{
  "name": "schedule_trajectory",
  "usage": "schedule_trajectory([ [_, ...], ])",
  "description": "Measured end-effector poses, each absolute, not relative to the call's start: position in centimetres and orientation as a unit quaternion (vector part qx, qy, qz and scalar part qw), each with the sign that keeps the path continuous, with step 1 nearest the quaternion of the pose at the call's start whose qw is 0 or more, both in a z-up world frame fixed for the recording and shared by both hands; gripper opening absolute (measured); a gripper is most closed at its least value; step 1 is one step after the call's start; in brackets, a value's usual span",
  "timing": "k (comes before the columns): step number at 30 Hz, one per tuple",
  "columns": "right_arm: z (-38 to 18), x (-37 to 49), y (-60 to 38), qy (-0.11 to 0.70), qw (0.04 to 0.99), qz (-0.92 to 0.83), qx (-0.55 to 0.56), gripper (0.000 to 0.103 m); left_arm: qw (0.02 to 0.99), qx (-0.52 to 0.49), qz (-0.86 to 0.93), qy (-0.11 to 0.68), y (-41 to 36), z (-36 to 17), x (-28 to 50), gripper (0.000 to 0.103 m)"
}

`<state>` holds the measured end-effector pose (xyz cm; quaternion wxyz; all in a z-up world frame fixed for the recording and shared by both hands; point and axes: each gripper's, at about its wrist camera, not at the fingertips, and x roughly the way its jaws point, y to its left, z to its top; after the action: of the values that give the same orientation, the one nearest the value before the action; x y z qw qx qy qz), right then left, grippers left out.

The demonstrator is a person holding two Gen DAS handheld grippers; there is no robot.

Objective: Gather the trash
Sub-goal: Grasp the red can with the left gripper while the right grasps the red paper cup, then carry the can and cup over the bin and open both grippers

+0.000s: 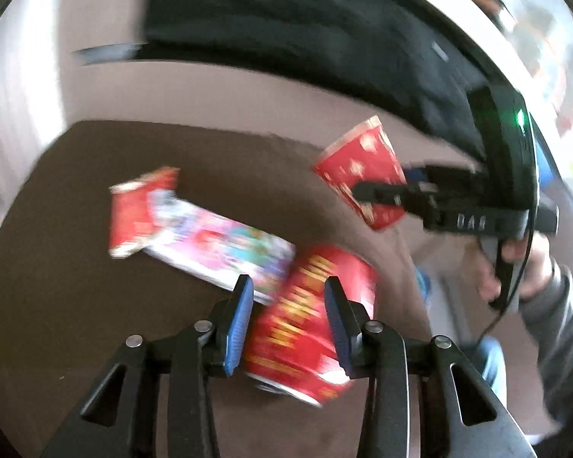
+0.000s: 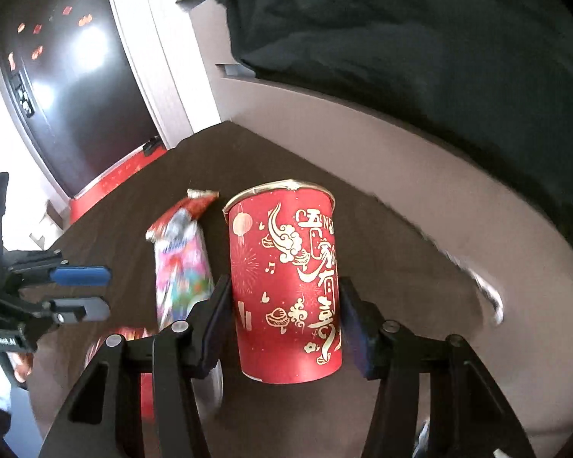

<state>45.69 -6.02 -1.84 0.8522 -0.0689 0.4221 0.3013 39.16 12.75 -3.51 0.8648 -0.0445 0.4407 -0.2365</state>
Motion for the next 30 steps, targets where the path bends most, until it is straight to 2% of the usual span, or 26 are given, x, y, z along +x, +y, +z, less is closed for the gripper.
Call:
schedule_trajectory([
  [5,-1.9,42.0,-11.3,0.434,0.855,0.282,-0.038,0.051,0.858,0.025,-0.241,0.452,9.3,-4.4,38.7,0.041],
  [8,-2.7,40.2,-14.2,0.447,0.852,0.271,-0.016,0.051,0.855,0.037,-0.243,0.457,8.7,-4.3,38.8,0.045],
  [13,-3.6,37.1,-17.2,0.458,0.848,0.266,0.002,0.051,0.843,0.11,-0.225,0.476,7.0,-5.4,39.4,0.07],
  [18,-3.9,35.0,-17.8,0.454,0.849,0.272,-0.002,0.051,0.841,0.068,-0.2,0.499,7.5,-6.0,41.0,0.083],
  [23,-3.6,33.6,-17.8,0.446,0.85,0.281,0.006,0.052,0.835,0.03,-0.16,0.526,8.4,-7.6,41.7,0.084],
  [27,-3.4,32.6,-18.2,0.44,0.853,0.28,0.009,0.052,0.835,0.0,-0.149,0.529,8.8,-7.6,41.1,0.08],
  [30,-3.5,32.0,-18.5,0.437,0.856,0.275,0.004,0.052,0.856,-0.011,-0.151,0.494,8.8,-5.8,39.5,0.079],
])
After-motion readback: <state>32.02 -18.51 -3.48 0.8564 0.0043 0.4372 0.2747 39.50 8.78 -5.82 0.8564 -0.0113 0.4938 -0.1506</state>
